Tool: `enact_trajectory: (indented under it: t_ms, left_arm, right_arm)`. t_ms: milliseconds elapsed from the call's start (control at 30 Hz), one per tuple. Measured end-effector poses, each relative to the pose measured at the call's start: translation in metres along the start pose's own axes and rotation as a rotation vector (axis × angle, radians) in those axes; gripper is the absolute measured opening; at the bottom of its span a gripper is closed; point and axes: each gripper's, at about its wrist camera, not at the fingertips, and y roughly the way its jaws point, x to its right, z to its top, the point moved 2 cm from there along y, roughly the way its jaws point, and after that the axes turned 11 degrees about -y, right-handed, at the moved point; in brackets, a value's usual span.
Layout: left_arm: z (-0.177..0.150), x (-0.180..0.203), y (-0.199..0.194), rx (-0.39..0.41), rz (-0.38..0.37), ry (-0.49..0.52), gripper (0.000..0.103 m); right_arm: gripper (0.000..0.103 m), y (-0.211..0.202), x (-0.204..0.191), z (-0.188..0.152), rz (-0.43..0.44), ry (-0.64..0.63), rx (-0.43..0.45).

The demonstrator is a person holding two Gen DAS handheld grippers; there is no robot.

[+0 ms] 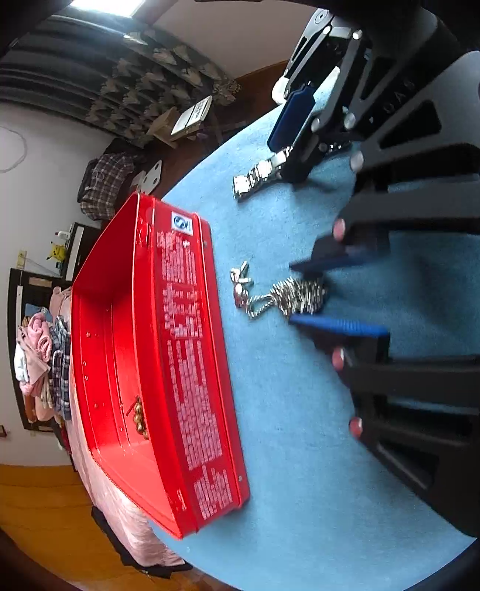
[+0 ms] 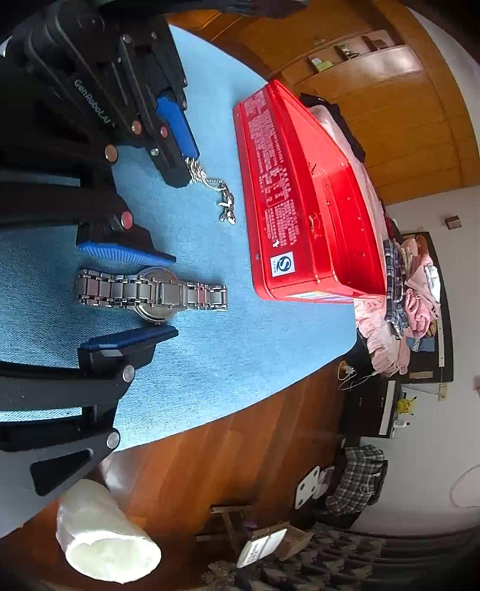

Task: Organize jewelry
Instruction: 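Grasp the silver chain necklace with the left gripper while the right carries the watch to the tin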

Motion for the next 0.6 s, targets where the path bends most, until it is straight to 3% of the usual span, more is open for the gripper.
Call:
enact_trajectory:
  t_ms: [233, 600]
  left_arm:
    - [-0.001, 0.001, -0.006, 0.023, -0.026, -0.011, 0.014]
    - [0.013, -0.015, -0.048, 0.144, -0.066, -0.073, 0.014]
  right_arm:
    - [0.032, -0.005, -0.001, -0.001, 0.009, 0.005, 0.012]
    - [0.032, -0.034, -0.007, 0.021, 0.04, -0.026, 0.077]
